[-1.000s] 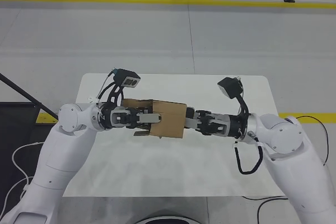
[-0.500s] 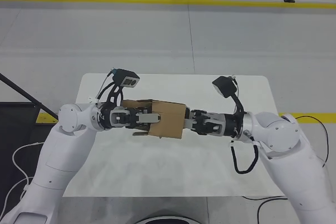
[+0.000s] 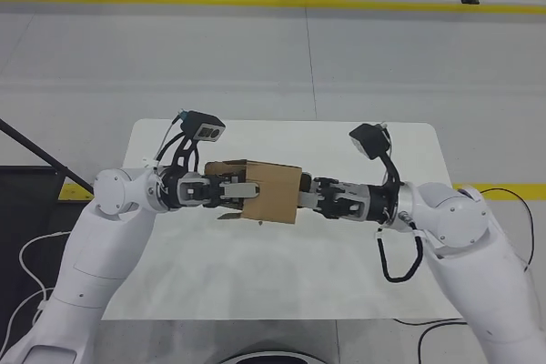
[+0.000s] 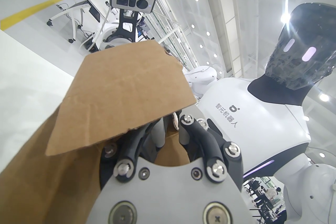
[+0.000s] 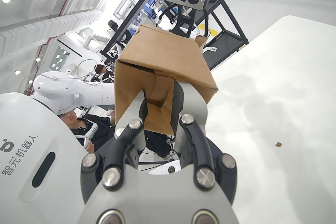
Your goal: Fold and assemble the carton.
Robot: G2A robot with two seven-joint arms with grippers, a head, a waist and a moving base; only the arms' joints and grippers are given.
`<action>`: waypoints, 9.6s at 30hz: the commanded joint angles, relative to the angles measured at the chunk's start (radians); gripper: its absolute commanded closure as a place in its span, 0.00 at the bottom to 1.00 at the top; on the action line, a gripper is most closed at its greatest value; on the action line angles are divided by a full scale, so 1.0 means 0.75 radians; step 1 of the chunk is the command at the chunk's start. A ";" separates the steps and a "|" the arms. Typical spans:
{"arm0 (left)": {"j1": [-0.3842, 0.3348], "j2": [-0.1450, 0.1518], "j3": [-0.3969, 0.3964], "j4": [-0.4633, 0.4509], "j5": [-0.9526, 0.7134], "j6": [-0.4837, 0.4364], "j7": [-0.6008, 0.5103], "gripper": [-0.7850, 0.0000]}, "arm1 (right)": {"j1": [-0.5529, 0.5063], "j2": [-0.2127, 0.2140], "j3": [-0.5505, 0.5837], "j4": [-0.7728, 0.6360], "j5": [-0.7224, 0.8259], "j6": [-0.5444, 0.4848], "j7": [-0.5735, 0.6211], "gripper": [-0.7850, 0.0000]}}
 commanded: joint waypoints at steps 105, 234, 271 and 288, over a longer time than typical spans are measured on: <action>-0.015 0.014 -0.044 -0.149 0.255 0.094 0.068 1.00 | -0.396 0.061 0.371 -0.257 -0.182 -0.412 -0.142 0.00; -0.951 0.253 1.449 0.011 1.800 -0.281 0.244 1.00 | -0.396 0.061 0.371 -0.257 -0.182 -0.412 -0.142 0.00; -1.026 0.285 1.449 -0.042 1.693 -0.304 0.267 0.00 | -0.396 0.061 0.371 -0.257 -0.182 -0.412 -0.142 0.00; -0.913 0.535 1.180 0.004 1.180 -0.561 0.525 0.00 | -0.385 0.074 0.386 -0.285 -0.160 -0.259 -0.070 0.00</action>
